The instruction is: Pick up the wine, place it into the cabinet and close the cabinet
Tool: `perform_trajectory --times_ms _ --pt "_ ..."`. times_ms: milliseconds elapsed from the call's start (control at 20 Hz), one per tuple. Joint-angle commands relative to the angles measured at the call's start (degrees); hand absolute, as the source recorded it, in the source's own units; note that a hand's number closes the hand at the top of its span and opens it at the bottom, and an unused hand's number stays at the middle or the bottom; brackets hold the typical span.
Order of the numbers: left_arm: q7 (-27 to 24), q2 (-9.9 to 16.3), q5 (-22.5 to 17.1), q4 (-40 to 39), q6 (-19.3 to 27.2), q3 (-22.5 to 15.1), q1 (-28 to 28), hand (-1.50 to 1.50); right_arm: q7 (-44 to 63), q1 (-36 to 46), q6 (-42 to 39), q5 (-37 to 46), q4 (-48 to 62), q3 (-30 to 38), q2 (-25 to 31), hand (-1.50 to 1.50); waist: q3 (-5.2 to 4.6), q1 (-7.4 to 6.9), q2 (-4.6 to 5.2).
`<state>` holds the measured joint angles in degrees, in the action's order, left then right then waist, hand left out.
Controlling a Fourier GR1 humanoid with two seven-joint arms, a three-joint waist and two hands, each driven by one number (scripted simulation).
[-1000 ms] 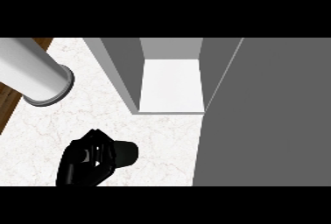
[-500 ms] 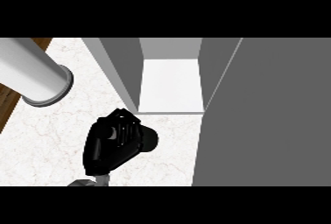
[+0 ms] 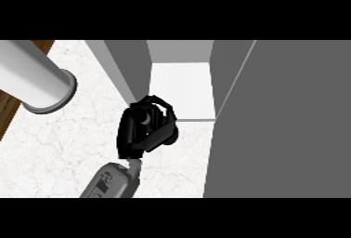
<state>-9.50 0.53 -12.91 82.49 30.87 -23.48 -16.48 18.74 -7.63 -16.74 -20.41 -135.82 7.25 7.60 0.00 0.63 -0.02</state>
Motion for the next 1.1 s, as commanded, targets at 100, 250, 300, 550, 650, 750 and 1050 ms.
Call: perform_trajectory --times_ms 100,250,300,550,650,750,1050 --pt "0.70 -0.52 3.79 -5.31 2.00 -0.23 -3.44 1.50 0.82 -0.84 -0.75 -5.96 -3.48 3.81 0.55 -1.50 0.01 -0.21 -0.05" --pt "-8.70 -0.53 -2.69 -15.20 3.63 -0.91 -5.96 1.50 2.01 0.31 -1.48 -7.91 -3.03 5.45 1.94 -1.50 -0.02 0.21 0.07" --pt "-5.17 -0.53 -1.14 -16.10 2.20 1.92 -8.86 1.50 4.37 3.47 1.37 -4.32 -3.58 2.51 1.08 -1.50 -0.03 -0.10 0.06" --pt "-11.24 -0.53 -8.79 -25.07 9.66 -5.60 -13.57 1.50 1.95 3.31 0.60 -2.39 -0.44 1.34 -0.77 -1.50 -0.03 0.40 0.15" --pt "-16.54 -0.53 -10.87 -28.38 5.53 -3.31 -11.59 1.50 0.37 2.85 -3.60 -9.32 0.91 7.34 3.05 -1.50 -0.02 0.48 0.17" --pt "-16.98 -0.53 -10.69 -30.51 3.57 -0.27 -14.28 1.50 5.47 2.42 1.32 -5.38 -3.92 3.01 0.40 -1.50 -0.04 0.20 0.10" --pt "-21.53 -0.53 -15.59 -38.98 -1.99 2.77 -19.93 1.50 1.45 2.27 -0.69 -3.86 -0.81 3.15 -1.19 -1.50 -0.03 0.21 0.17"
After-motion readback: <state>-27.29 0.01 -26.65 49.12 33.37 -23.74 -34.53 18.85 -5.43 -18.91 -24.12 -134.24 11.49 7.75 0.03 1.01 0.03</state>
